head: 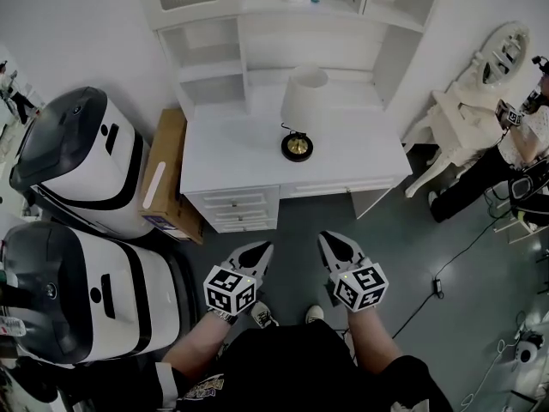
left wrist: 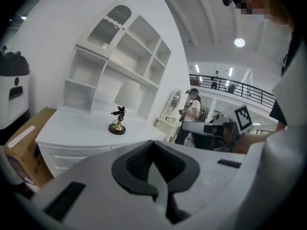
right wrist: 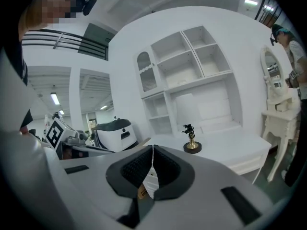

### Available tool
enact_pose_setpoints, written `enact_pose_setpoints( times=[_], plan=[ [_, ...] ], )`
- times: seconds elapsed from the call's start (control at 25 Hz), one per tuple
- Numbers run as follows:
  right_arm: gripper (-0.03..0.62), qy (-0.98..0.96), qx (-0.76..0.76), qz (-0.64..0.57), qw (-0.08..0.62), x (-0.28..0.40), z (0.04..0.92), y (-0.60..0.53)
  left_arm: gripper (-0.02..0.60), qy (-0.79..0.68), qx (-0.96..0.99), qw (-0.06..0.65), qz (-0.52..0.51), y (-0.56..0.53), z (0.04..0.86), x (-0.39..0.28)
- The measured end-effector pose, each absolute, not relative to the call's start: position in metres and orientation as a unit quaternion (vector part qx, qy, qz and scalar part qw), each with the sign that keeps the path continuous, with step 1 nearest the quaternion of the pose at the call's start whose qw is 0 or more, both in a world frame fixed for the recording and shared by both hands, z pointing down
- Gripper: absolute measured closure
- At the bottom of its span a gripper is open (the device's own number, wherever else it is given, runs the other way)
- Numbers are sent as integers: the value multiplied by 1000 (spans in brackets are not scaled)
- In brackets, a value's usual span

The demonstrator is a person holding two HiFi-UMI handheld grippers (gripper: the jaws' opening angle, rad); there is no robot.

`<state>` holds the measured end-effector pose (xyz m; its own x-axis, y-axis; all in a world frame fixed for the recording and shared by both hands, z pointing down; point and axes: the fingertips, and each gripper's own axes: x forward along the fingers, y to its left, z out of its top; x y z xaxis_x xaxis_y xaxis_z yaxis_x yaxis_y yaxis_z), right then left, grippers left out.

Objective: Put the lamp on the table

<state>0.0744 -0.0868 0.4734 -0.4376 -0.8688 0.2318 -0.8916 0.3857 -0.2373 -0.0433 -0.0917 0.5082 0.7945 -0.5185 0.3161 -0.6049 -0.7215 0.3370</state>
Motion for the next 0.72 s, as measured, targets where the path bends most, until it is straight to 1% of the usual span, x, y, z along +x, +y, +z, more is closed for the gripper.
enact_pose_setpoints(
  times=[0.72],
  plan=[
    [568,-865,469,175,47,126,478,-57,575,-347,906,216,106,-57,505,28]
  ],
)
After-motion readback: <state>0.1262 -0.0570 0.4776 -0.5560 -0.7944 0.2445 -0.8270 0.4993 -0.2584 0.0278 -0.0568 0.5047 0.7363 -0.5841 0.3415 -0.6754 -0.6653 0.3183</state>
